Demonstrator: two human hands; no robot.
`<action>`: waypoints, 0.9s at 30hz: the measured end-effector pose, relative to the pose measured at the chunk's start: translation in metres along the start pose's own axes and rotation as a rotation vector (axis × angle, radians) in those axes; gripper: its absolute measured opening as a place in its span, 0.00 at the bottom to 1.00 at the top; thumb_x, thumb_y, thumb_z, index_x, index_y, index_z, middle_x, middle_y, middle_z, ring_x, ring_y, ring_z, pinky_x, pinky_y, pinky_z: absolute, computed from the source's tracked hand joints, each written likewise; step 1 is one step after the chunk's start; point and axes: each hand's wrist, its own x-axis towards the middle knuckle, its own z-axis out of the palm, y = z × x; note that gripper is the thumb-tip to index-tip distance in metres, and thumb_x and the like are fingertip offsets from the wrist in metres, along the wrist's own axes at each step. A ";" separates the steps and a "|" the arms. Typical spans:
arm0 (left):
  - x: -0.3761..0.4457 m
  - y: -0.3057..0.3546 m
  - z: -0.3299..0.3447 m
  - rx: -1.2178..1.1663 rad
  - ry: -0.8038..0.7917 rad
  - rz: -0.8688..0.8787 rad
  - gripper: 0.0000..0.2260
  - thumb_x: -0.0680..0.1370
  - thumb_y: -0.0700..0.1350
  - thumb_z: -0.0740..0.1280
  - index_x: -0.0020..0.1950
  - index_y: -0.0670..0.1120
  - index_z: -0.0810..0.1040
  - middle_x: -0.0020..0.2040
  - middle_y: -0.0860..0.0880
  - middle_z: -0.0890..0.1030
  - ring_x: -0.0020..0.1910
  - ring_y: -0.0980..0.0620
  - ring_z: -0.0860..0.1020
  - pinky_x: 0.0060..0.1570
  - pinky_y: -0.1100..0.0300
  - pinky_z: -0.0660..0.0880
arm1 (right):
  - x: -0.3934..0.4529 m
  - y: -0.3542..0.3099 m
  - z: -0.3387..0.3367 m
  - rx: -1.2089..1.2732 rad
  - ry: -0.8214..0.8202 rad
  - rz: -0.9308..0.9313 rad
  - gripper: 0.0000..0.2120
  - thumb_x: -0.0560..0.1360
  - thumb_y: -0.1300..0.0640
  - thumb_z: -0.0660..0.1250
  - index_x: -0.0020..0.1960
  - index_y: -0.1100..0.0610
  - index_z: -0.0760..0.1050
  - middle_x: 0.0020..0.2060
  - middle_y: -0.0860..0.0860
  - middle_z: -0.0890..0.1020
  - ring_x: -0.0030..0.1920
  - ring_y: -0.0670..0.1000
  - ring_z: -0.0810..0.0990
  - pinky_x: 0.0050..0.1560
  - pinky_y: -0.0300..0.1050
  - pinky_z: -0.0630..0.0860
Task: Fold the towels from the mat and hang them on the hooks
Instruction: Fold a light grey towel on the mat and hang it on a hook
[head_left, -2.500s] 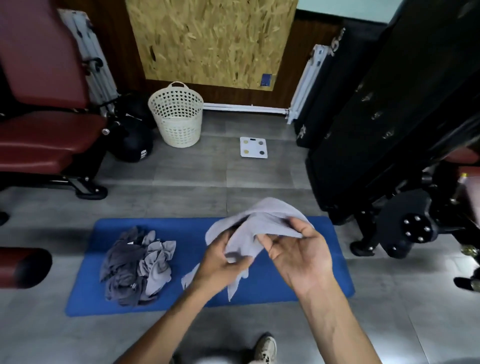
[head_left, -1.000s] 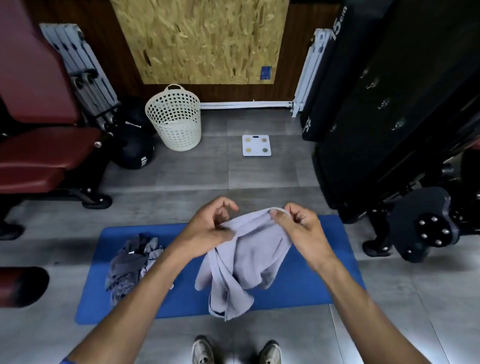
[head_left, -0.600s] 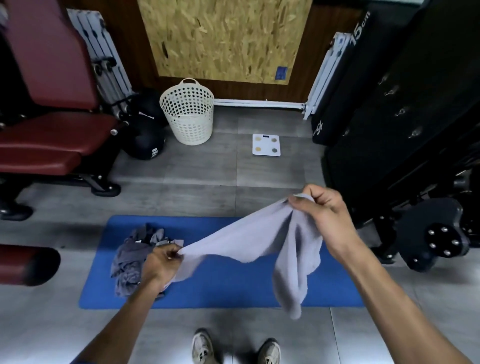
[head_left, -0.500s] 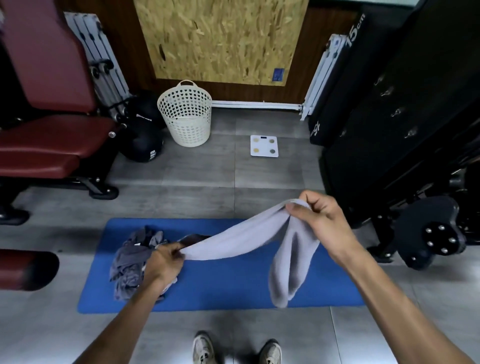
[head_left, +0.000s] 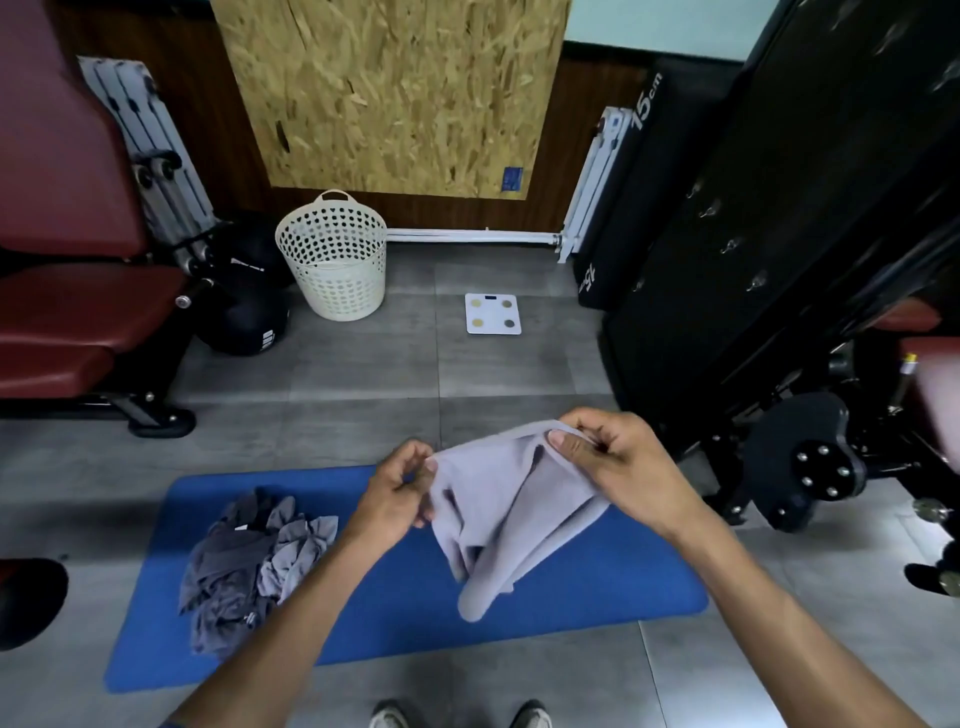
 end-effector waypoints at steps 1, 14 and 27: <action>0.002 0.000 -0.009 0.030 -0.016 0.057 0.08 0.82 0.40 0.61 0.42 0.45 0.71 0.30 0.49 0.73 0.25 0.54 0.70 0.26 0.61 0.66 | 0.000 0.010 -0.005 -0.078 -0.003 0.024 0.12 0.79 0.52 0.66 0.41 0.59 0.77 0.32 0.58 0.76 0.32 0.55 0.72 0.34 0.52 0.70; 0.040 0.007 -0.006 0.567 -0.200 0.172 0.12 0.74 0.45 0.70 0.31 0.56 0.76 0.28 0.60 0.75 0.29 0.63 0.72 0.35 0.63 0.73 | -0.026 0.176 -0.062 -0.842 0.014 0.350 0.06 0.75 0.57 0.62 0.49 0.53 0.77 0.44 0.53 0.83 0.49 0.60 0.80 0.45 0.49 0.74; 0.039 -0.061 0.090 0.777 -0.138 -0.175 0.19 0.70 0.63 0.69 0.29 0.53 0.69 0.23 0.53 0.64 0.23 0.60 0.63 0.28 0.61 0.61 | -0.053 0.359 -0.177 -0.393 -0.056 0.471 0.22 0.72 0.37 0.68 0.30 0.51 0.70 0.26 0.46 0.74 0.28 0.46 0.70 0.31 0.42 0.66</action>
